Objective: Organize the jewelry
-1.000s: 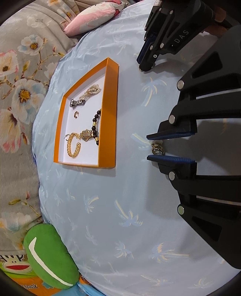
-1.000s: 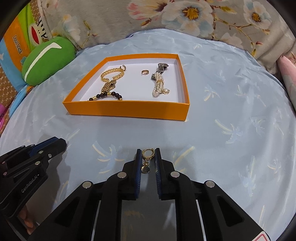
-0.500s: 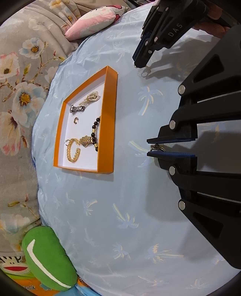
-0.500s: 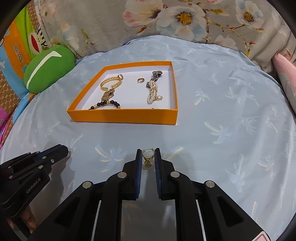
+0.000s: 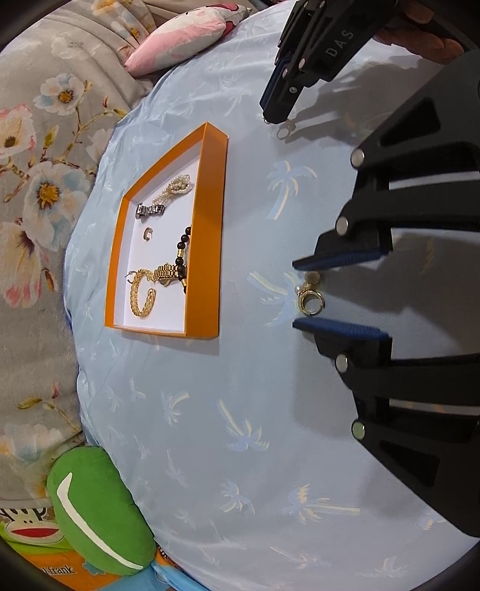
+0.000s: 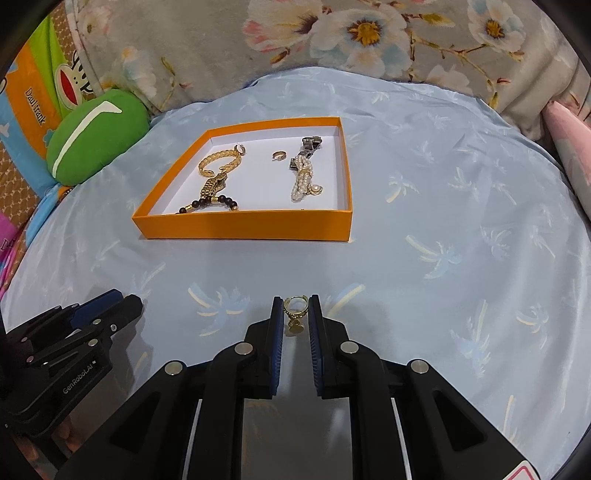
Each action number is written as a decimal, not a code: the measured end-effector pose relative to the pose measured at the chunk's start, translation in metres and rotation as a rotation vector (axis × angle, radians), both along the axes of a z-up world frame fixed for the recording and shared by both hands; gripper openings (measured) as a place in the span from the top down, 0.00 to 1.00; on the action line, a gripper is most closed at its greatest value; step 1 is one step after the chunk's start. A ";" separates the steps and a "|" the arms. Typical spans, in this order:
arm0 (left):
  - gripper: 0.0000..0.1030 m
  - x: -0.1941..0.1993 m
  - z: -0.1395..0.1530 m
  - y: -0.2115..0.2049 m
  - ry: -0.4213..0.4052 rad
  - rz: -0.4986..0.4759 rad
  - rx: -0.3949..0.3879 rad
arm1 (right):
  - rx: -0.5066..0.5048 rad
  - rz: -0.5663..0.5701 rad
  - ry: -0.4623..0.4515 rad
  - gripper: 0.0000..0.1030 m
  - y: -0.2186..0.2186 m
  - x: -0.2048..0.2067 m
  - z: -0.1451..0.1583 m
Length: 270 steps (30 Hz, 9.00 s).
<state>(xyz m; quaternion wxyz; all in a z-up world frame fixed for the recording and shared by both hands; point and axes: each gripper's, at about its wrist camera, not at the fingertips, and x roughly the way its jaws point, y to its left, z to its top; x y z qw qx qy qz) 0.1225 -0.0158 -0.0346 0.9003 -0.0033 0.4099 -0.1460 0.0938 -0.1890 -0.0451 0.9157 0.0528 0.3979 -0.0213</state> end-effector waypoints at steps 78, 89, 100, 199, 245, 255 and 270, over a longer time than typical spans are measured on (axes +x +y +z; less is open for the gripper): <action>0.83 0.145 0.050 -0.054 -0.116 -0.015 -0.077 | 0.027 0.036 -0.105 0.88 -0.003 0.135 0.040; 0.83 0.159 0.038 -0.054 -0.100 -0.011 -0.065 | 0.035 0.038 -0.086 0.88 -0.002 0.149 0.027; 0.83 0.164 0.031 -0.054 -0.087 -0.011 -0.064 | 0.040 0.042 -0.073 0.88 -0.002 0.154 0.021; 0.50 0.009 0.024 -0.040 -0.130 0.076 0.086 | -0.062 -0.094 -0.128 0.37 0.006 -0.010 0.013; 0.44 -0.003 0.016 -0.040 -0.177 0.171 0.203 | -0.102 -0.121 -0.102 0.30 0.012 -0.013 0.000; 0.42 -0.004 0.016 -0.041 -0.187 0.182 0.216 | -0.101 -0.121 -0.101 0.30 0.012 -0.013 -0.001; 0.40 -0.004 0.016 -0.040 -0.184 0.183 0.207 | -0.101 -0.121 -0.103 0.30 0.012 -0.013 -0.001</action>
